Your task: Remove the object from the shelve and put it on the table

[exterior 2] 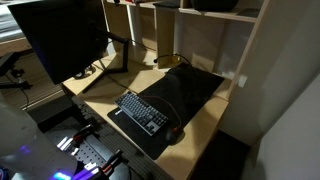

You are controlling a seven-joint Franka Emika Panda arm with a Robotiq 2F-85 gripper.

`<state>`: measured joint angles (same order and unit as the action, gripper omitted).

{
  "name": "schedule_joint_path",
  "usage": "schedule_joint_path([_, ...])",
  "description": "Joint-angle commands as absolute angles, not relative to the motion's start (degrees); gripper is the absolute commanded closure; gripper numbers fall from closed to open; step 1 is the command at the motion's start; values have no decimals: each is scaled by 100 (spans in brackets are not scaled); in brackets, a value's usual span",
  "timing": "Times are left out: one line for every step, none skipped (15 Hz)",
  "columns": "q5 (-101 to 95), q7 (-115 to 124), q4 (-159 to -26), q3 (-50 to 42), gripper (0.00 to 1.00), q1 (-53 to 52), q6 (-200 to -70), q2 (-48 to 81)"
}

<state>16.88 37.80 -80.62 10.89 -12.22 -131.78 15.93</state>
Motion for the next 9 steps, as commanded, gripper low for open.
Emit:
schedule_joint_path([1955,4034,-6699,1033,0,-1281,-13001,2665])
schedule_joint_path([1887,4193,-6425,988,0,-1351,-13086,2905])
schedule_joint_path([1833,4326,-6151,957,0,-1404,-13150,3131])
schedule_joint_path([1801,4445,-5927,937,0,-1450,-13191,3313])
schedule_joint_path([1825,4203,-6697,1048,0,-1285,-13221,2788])
schedule_joint_path([1821,4276,-6471,1040,0,-1317,-13230,2977])
schedule_joint_path([1821,4314,-6314,1033,0,-1342,-13233,3103])
schedule_joint_path([1821,4334,-6217,1030,0,-1362,-13234,3175])
schedule_joint_path([1821,4347,-6163,1029,0,-1373,-13234,3209])
